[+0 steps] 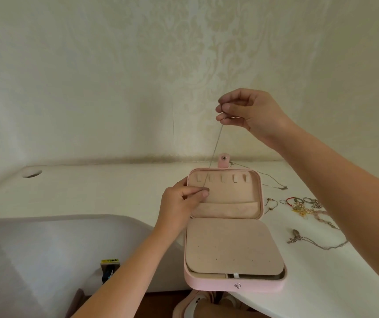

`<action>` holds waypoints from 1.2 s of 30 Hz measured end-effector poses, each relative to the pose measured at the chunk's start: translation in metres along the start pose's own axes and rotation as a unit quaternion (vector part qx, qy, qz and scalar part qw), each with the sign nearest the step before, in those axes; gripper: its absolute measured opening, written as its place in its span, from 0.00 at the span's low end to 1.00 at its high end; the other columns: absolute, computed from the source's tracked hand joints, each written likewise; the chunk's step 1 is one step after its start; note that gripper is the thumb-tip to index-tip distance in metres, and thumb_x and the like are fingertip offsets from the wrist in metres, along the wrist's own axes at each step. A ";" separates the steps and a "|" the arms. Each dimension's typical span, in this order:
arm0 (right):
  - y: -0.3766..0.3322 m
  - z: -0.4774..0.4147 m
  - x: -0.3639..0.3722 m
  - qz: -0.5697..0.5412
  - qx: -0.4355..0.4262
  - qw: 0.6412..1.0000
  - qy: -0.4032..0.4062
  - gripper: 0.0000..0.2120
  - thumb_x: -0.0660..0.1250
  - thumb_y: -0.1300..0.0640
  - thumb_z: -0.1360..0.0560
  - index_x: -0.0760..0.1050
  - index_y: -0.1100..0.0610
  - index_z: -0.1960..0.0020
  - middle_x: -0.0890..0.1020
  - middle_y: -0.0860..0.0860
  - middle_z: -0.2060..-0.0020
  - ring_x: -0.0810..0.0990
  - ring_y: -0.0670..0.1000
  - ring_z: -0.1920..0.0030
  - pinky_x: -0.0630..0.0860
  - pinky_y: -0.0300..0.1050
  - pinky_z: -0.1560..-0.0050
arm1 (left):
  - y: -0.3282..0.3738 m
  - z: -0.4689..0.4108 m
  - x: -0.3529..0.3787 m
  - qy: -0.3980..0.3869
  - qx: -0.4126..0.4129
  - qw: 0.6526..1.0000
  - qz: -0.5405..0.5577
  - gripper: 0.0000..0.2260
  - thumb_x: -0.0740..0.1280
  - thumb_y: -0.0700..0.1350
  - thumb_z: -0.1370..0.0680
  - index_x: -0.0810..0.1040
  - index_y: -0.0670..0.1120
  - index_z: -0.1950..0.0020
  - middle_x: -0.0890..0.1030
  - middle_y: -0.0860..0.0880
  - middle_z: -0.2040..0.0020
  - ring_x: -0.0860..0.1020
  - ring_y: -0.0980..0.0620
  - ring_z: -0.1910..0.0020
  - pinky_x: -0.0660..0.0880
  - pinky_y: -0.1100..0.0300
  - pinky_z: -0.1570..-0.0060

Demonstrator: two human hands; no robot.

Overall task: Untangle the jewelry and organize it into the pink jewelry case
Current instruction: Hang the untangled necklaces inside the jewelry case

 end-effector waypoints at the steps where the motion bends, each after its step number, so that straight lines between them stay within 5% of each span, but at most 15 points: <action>1: 0.001 0.000 -0.002 -0.001 0.001 1.000 0.005 0.07 0.64 0.71 0.24 0.77 0.61 0.53 0.82 0.55 0.61 0.83 0.50 0.62 0.79 0.39 0.57 | -0.001 0.000 -0.001 -0.002 -0.003 1.000 0.009 0.06 0.72 0.37 0.27 0.86 0.45 0.54 0.82 0.56 0.45 0.80 0.58 0.47 0.73 0.72 0.53; 5: 0.007 -0.001 -0.010 -0.004 0.007 1.000 0.018 0.07 0.64 0.71 0.24 0.77 0.61 0.53 0.82 0.56 0.60 0.83 0.50 0.63 0.79 0.39 0.58 | -0.004 -0.002 -0.015 0.065 0.032 0.991 -0.115 0.05 0.73 0.42 0.27 0.86 0.49 0.52 0.73 0.60 0.39 0.71 0.63 0.37 0.62 0.81 0.45; 10: 0.030 0.003 -0.027 0.001 0.048 0.998 0.033 0.09 0.63 0.71 0.24 0.78 0.61 0.52 0.81 0.55 0.61 0.78 0.46 0.69 0.76 0.36 0.62 | 0.012 -0.011 -0.031 0.063 0.022 0.992 -0.104 0.05 0.74 0.41 0.28 0.84 0.51 0.62 0.84 0.55 0.65 0.81 0.59 0.63 0.74 0.71 0.58; 15: 0.066 0.019 -0.048 -0.008 0.132 0.990 0.042 0.11 0.60 0.72 0.23 0.78 0.61 0.52 0.79 0.54 0.62 0.74 0.44 0.72 0.74 0.33 0.67 | 0.024 -0.033 -0.042 -0.033 -0.031 0.997 -0.059 0.07 0.67 0.34 0.24 0.83 0.43 0.51 0.85 0.49 0.64 0.83 0.55 0.65 0.80 0.64 0.60; 22: 0.111 0.047 -0.049 0.228 0.225 0.942 -0.104 0.11 0.63 0.73 0.25 0.79 0.61 0.55 0.82 0.54 0.63 0.77 0.44 0.72 0.75 0.36 0.66 | 0.045 -0.057 -0.023 -0.097 -0.032 0.990 -0.094 0.03 0.69 0.35 0.24 0.82 0.40 0.54 0.84 0.49 0.64 0.82 0.56 0.66 0.79 0.65 0.61; 28: 0.113 0.063 -0.046 0.314 0.243 0.888 -0.232 0.10 0.67 0.67 0.26 0.82 0.55 0.51 0.84 0.45 0.60 0.81 0.45 0.56 0.76 0.35 0.53 | 0.060 -0.073 0.003 -0.135 -0.018 0.979 -0.150 0.02 0.72 0.40 0.26 0.82 0.43 0.59 0.82 0.49 0.63 0.80 0.58 0.63 0.79 0.64 0.58; 32: 0.095 0.055 -0.028 0.108 0.204 0.958 -0.169 0.22 0.72 0.51 0.30 0.75 0.52 0.37 0.83 0.47 0.44 0.79 0.44 0.41 0.71 0.40 0.37 | 0.066 -0.076 0.025 -0.180 -0.042 0.967 -0.177 0.05 0.73 0.44 0.26 0.81 0.42 0.60 0.80 0.52 0.69 0.77 0.59 0.70 0.76 0.67 0.65; 36: 0.082 0.046 -0.010 0.022 0.181 0.970 -0.161 0.23 0.75 0.55 0.34 0.75 0.59 0.42 0.84 0.55 0.56 0.83 0.50 0.53 0.75 0.47 0.38 | 0.071 -0.080 0.035 -0.201 -0.039 0.946 -0.253 0.14 0.71 0.48 0.25 0.81 0.36 0.58 0.72 0.57 0.77 0.70 0.58 0.76 0.70 0.67 0.70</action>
Point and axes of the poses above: each hand's wrist, its own z-axis away from the middle knuckle, its own x-axis out of the palm, y = z × x, the point moved 5 cm from there along -z, towards the middle knuckle
